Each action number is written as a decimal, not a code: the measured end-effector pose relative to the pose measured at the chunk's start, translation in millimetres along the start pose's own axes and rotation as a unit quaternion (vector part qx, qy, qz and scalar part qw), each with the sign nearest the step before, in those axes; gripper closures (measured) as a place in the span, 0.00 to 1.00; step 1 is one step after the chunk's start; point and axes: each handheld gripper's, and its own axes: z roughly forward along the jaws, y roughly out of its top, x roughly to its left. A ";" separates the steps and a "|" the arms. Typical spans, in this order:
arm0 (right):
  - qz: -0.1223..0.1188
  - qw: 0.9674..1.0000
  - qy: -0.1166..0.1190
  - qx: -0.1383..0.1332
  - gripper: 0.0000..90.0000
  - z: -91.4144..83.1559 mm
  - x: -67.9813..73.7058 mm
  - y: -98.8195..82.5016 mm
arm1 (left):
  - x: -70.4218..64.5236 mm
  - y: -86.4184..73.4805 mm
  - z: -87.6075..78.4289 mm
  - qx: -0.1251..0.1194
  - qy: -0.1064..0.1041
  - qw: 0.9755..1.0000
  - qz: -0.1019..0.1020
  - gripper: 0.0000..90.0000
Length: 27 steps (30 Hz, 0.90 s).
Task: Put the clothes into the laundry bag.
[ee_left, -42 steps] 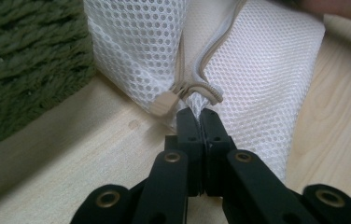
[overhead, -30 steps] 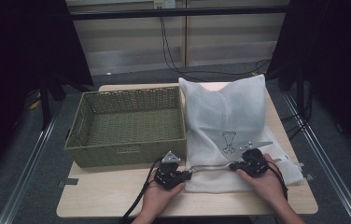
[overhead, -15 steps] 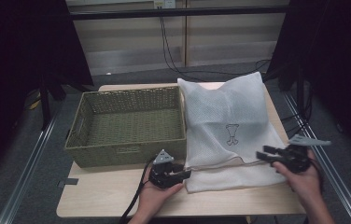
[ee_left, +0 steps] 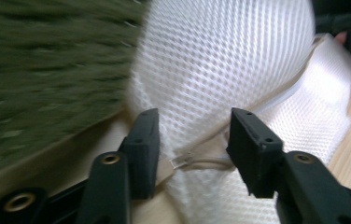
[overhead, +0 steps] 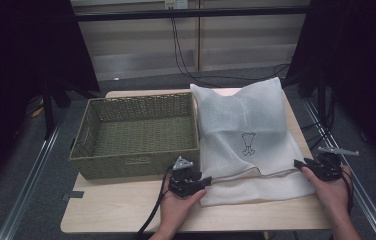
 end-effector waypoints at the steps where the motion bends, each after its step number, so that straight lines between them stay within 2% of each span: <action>1: 0.002 1.000 0.011 0.009 0.78 -1.9 1.9 -0.6 | -1.4 0.4 0.2 0.005 0.006 1.000 0.016 0.63; 2: 0.003 1.000 0.015 0.014 0.84 -2.7 2.9 -1.0 | -4.6 0.9 1.0 0.012 0.016 0.999 0.029 0.71; 3: 0.003 0.999 0.025 0.021 0.90 -4.3 5.1 -1.8 | -4.9 0.7 0.1 0.013 0.019 0.999 0.036 0.84; 4: -0.003 1.000 0.020 0.016 0.92 -6.2 6.9 -2.3 | -4.6 -1.0 -5.7 -0.006 0.027 0.999 0.035 0.90; 5: -0.012 1.000 0.002 -0.003 0.94 -11.7 7.8 -1.2 | -4.5 -3.9 -12.3 -0.040 0.045 0.998 0.031 0.93; 6: -0.007 0.999 -0.018 -0.025 0.95 -20.2 5.8 1.3 | -3.0 -5.5 -17.4 -0.057 0.055 0.996 0.030 0.94; 7: 0.012 0.998 -0.023 -0.054 0.96 -30.0 -0.1 4.2 | -0.9 -5.2 -17.4 -0.052 0.043 0.997 0.021 0.94; 8: 0.037 0.996 -0.002 -0.080 0.96 -38.3 -6.6 6.1 | 1.3 -5.2 -16.4 -0.037 0.032 0.999 0.016 0.94; 9: 0.032 0.996 -0.019 -0.086 0.96 -41.3 -7.0 7.0 | 0.4 -5.7 -14.8 -0.035 0.036 0.999 0.018 0.94; 11: -0.014 0.996 -0.066 -0.064 0.96 -33.4 2.9 4.2 | -3.7 -4.1 -10.7 -0.026 0.055 0.997 0.040 0.94; 12: -0.022 0.996 -0.072 -0.040 0.96 -26.5 5.7 1.8 | -2.5 -3.0 -10.8 -0.023 0.058 0.997 0.052 0.94; 13: -0.014 0.998 -0.059 -0.025 0.96 -21.6 4.0 -1.1 | 0.5 -2.5 -11.9 -0.017 0.055 0.997 0.059 0.94; 14: 0.005 0.999 -0.041 -0.030 0.96 -20.9 0.6 -4.4 | 2.6 -2.4 -12.4 -0.020 0.050 0.997 0.052 0.93; 16: 0.020 0.999 -0.009 -0.031 0.96 -23.3 -3.6 -8.0 | 7.0 -3.4 -14.5 -0.026 0.043 0.998 0.041 0.93; 20: 0.006 1.000 -0.001 -0.031 0.95 -24.7 -3.1 -13.8 | 5.0 -4.0 -13.3 -0.026 0.047 0.997 0.057 0.91; 21: -0.003 0.999 -0.002 -0.034 0.93 -23.6 -3.3 -14.6 | 6.3 -4.1 -14.3 -0.027 0.041 0.997 0.062 0.89; 22: -0.007 0.999 -0.001 -0.039 0.90 -23.4 -3.2 -15.3 | 7.9 -5.0 -16.9 -0.036 0.029 0.997 0.059 0.87; 23: -0.013 0.998 -0.015 -0.055 0.77 -24.9 -2.4 -16.0 | 9.2 -6.0 -20.0 -0.048 0.022 0.997 0.056 0.83; 25: -0.016 0.996 -0.031 -0.086 0.61 -31.1 0.0 -14.3 | 11.8 -7.8 -26.7 -0.064 0.019 0.996 0.061 0.76; 27: -0.023 0.991 -0.026 -0.127 0.55 -43.9 5.8 -10.0 | 14.9 -10.0 -33.4 -0.067 0.025 0.995 0.077 0.67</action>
